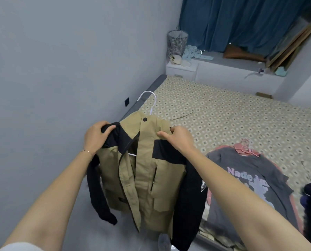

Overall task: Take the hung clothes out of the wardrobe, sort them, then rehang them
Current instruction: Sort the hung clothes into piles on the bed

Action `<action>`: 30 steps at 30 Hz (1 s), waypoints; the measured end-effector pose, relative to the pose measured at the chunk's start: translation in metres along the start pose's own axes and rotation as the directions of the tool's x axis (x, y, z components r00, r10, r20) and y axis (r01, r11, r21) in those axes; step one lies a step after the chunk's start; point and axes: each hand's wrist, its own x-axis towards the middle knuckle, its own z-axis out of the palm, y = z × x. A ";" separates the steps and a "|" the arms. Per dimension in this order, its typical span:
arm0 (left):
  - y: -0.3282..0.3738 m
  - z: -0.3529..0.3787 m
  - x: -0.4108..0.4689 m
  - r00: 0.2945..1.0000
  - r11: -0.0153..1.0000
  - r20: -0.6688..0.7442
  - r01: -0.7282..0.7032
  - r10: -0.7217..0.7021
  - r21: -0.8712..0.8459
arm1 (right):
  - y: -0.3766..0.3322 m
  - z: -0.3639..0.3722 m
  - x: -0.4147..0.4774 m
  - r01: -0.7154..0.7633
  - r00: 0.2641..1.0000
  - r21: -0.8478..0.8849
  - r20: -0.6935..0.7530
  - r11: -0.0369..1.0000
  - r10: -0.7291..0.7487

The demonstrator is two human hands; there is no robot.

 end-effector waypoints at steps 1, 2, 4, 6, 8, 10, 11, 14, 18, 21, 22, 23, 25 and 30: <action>-0.002 0.003 0.011 1.000 1.000 0.004 0.005 -0.005 0.005 | -0.001 0.001 0.012 0.000 1.000 -0.008 0.002 1.000 0.000; -0.003 0.006 0.026 1.000 1.000 0.007 0.011 -0.012 0.016 | -0.003 0.002 0.027 0.004 1.000 -0.015 0.007 1.000 -0.004; -0.008 0.012 0.050 1.000 0.999 0.004 0.025 -0.026 0.030 | -0.004 0.005 0.055 0.008 0.999 -0.029 0.037 1.000 -0.007; -0.014 0.017 0.072 1.000 0.999 -0.001 0.028 -0.028 0.038 | -0.007 0.009 0.082 0.013 0.999 -0.049 0.044 0.999 -0.011; -0.021 0.024 0.091 0.999 0.999 0.005 0.034 -0.035 0.037 | -0.008 0.013 0.104 0.012 0.999 -0.066 0.047 0.998 -0.009; -0.028 0.035 0.109 0.999 0.998 0.028 0.037 -0.038 0.044 | -0.005 0.019 0.122 -0.005 0.998 -0.075 0.058 0.997 0.010; -0.032 0.042 0.116 0.998 0.998 0.045 0.040 -0.042 0.050 | -0.001 0.023 0.131 -0.016 0.997 -0.082 0.068 0.997 0.022; -0.045 0.066 0.139 0.994 0.997 0.095 0.046 -0.052 0.056 | 0.013 0.040 0.158 -0.060 0.993 -0.094 0.092 0.994 0.068; -0.069 0.104 0.172 0.986 0.997 0.155 0.048 -0.058 0.065 | 0.032 0.065 0.194 -0.106 0.989 -0.162 0.086 0.981 0.121; -0.095 0.135 0.201 0.978 0.998 0.199 0.052 -0.059 0.039 | 0.047 0.085 0.221 -0.149 0.982 -0.177 0.084 0.973 0.166; -0.102 0.146 0.211 0.973 0.998 0.223 0.052 -0.058 0.033 | 0.053 0.092 0.231 -0.174 0.979 -0.176 0.075 0.969 0.189; -0.109 0.157 0.222 0.968 0.998 0.244 0.047 -0.053 0.028 | 0.058 0.098 0.241 -0.200 0.974 -0.179 0.067 0.963 0.214; -0.120 0.177 0.243 0.962 0.999 0.268 0.039 -0.044 0.026 | 0.066 0.109 0.261 -0.251 0.962 -0.176 0.068 0.952 0.266; -0.144 0.229 0.286 0.940 0.998 0.340 -0.009 -0.011 0.058 | 0.097 0.140 0.309 -0.393 0.911 -0.125 0.085 0.911 0.404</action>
